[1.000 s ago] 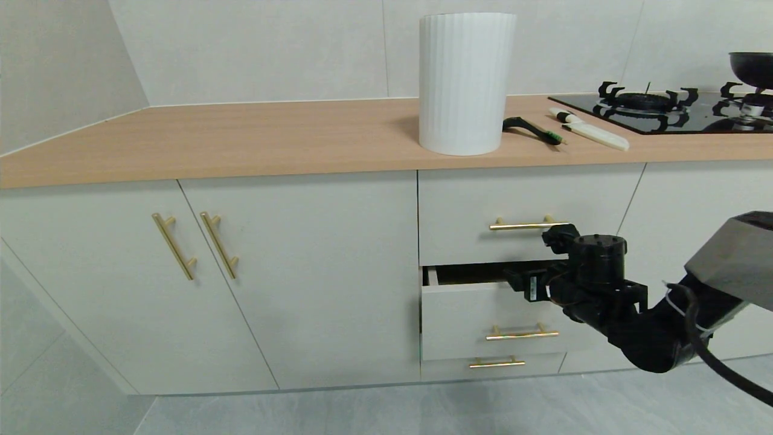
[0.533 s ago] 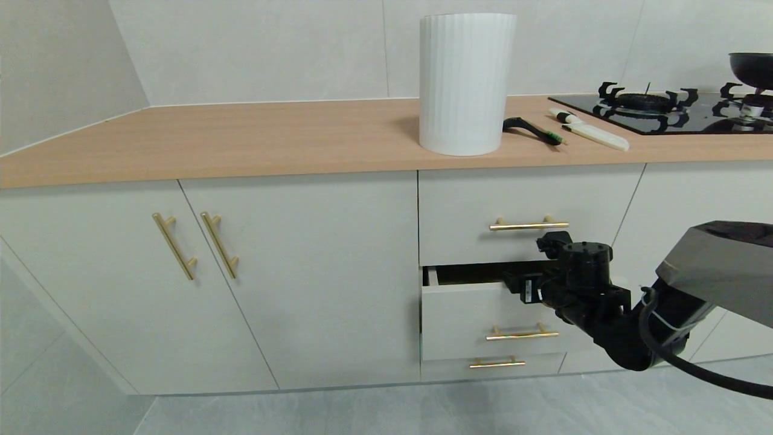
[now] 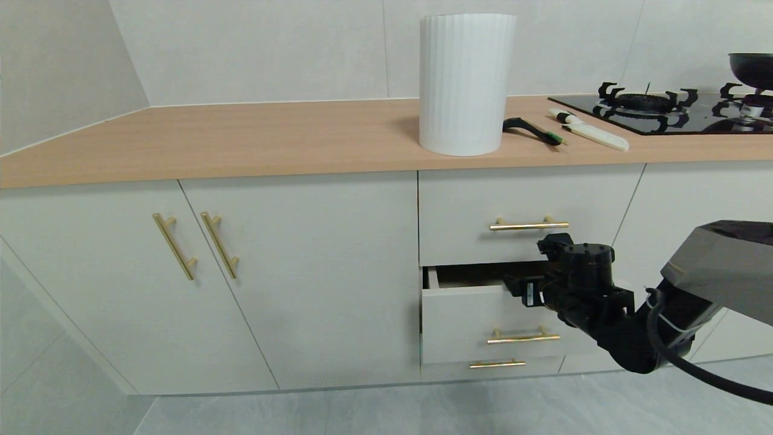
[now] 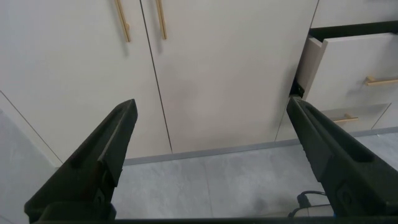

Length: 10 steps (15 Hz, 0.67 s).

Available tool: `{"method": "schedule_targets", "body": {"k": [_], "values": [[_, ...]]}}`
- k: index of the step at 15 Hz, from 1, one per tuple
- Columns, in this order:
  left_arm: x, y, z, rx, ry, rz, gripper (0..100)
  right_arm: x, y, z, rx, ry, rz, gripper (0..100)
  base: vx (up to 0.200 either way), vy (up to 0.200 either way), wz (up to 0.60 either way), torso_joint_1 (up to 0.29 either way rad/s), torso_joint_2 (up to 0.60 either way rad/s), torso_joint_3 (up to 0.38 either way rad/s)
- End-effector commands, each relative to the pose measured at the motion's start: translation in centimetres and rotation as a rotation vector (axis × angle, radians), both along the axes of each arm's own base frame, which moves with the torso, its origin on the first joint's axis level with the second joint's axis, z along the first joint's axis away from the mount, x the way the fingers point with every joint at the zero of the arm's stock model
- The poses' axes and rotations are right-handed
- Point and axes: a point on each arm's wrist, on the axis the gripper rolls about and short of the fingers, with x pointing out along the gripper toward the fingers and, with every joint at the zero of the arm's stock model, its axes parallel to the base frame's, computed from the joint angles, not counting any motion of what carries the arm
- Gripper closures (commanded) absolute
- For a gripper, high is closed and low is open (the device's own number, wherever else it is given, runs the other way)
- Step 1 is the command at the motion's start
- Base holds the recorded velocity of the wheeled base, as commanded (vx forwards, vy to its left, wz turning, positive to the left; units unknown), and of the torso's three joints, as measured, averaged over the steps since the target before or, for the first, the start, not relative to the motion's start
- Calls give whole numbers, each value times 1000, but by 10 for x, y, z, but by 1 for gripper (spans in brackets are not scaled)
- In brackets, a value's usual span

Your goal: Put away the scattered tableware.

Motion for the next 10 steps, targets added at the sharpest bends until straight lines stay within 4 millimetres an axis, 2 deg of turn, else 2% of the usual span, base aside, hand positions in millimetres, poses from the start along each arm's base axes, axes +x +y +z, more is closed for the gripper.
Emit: {"method": "schedule_targets", "body": {"k": [1, 10], "values": [[0, 0, 0, 0, 0, 0, 0, -4, -1, 6, -3, 12, 2, 0, 0, 0, 0, 0, 0, 0], [0, 0, 0, 0, 2, 0, 0, -32, -5, 20, -64, 209, 30, 0, 0, 0, 0, 0, 0, 0]]}}
